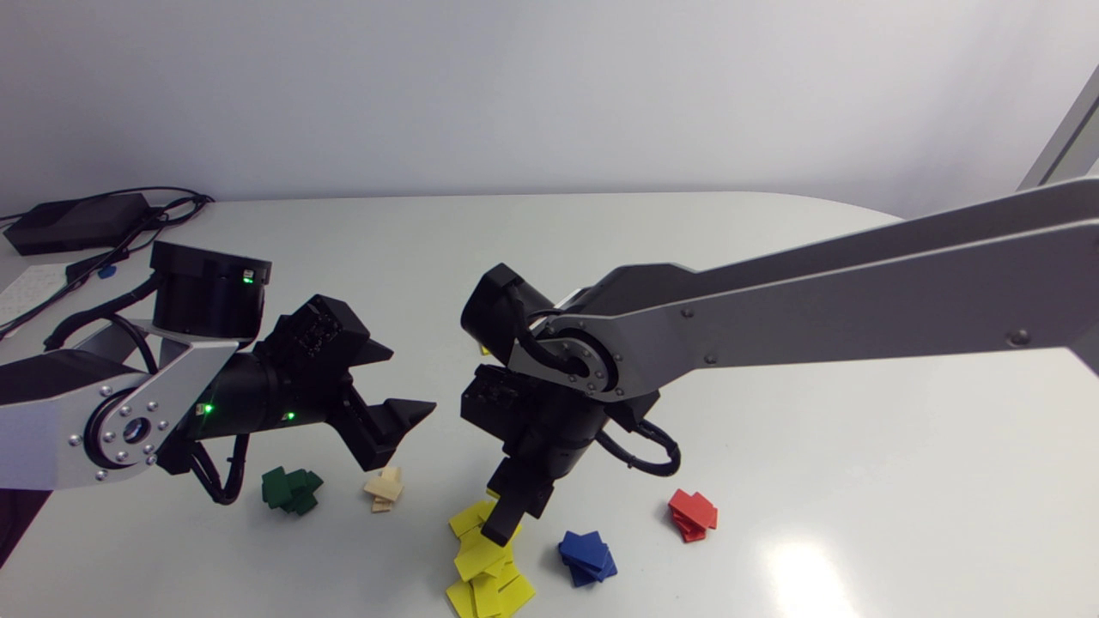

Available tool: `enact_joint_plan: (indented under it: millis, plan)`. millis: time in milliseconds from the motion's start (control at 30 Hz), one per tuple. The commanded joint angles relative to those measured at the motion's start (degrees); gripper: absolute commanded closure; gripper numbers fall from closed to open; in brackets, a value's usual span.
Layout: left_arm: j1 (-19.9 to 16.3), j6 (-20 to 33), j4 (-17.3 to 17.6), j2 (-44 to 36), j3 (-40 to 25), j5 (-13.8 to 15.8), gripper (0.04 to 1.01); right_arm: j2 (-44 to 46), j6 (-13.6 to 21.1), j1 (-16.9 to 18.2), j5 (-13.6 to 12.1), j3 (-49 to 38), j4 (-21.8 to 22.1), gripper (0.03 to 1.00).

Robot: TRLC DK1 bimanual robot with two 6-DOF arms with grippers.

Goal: Take domino bricks one by one from the mixed stack on the table and place each onto the existing stack of the same color.

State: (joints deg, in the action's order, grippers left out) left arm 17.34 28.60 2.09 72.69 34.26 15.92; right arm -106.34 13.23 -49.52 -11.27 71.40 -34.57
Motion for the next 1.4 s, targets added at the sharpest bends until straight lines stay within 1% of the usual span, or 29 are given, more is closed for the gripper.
enact_joint_plan:
  millis: [0, 300, 533, 1367]
  plan:
    - [0.59, -1.44, -0.33, -0.7, -1.21, -0.63, 0.046, -1.76, 1.97, -1.02, -0.51, 1.47, -1.2, 0.911]
    - [0.94, -1.62, -0.42, -0.61, -1.39, -0.89, 0.046, -5.01, 5.05, -1.46, -0.69, 4.45, -3.31, 0.91]
    - [0.67, -1.62, -0.51, -0.79, -1.74, -0.89, 0.046, -6.86, 6.8, -1.81, -0.77, 6.04, -4.63, 0.911]
    - [0.59, -1.62, -0.24, -2.02, -1.57, -0.89, 0.046, -8.79, 10.06, -3.04, -0.95, 8.23, -9.11, 0.907]
